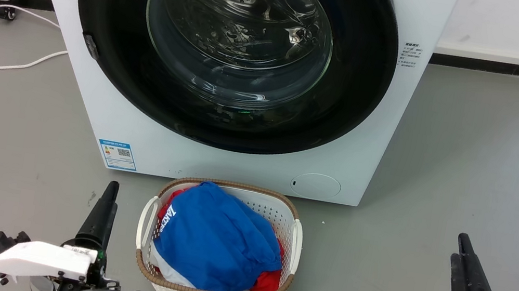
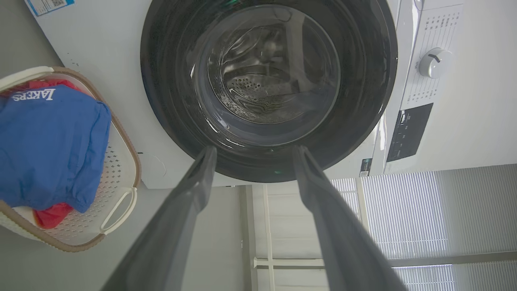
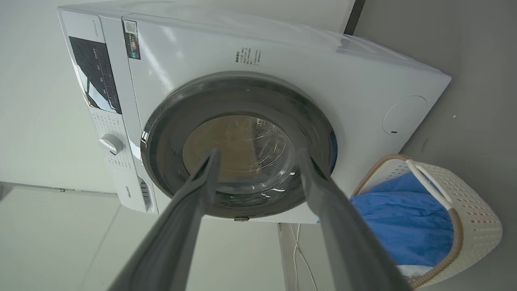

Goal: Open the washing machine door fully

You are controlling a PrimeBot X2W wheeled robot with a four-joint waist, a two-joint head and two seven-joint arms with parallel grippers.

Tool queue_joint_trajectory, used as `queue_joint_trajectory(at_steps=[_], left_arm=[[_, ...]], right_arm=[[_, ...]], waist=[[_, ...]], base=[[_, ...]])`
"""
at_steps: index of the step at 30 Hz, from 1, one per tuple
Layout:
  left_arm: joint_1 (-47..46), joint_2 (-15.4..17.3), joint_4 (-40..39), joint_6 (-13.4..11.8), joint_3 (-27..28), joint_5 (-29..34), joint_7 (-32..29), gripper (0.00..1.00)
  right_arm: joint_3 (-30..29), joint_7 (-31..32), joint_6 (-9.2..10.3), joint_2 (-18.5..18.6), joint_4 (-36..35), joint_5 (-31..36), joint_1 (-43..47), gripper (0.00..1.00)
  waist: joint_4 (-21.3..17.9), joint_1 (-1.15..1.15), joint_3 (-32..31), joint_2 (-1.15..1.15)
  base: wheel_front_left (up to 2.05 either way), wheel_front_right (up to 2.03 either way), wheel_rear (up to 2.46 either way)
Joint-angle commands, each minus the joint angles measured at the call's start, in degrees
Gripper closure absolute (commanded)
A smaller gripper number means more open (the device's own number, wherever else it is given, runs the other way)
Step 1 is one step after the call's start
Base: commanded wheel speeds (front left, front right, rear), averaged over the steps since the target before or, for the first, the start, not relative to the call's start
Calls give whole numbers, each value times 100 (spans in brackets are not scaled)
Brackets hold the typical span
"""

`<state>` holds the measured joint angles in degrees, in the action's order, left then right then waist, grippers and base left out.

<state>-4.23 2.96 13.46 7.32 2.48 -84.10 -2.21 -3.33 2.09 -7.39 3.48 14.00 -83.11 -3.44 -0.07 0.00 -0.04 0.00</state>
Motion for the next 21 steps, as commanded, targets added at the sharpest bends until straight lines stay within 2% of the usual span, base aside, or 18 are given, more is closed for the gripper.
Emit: queue_joint_trajectory(at_steps=[1, 13, 21], left_arm=[[-110, 16, -154, 9, -15, 248, 66, 0], [-129, 116, -285, 11, -253, 2079, 352, 0], [-121, 150, -313, 10, -350, 3003, 521, 0]], right_arm=[[10, -58, -2, 41, -151, 265, -68, 0], [4, -343, -4, 14, -349, 2185, 25, 0], [106, -425, -5, -4, -473, 3298, 58, 0]], waist=[[1, 0, -1, 0], [-9, 0, -8, 0], [-12, 0, 0, 0]], base=[[0, 0, 0], [0, 0, 0], [0, 0, 0]])
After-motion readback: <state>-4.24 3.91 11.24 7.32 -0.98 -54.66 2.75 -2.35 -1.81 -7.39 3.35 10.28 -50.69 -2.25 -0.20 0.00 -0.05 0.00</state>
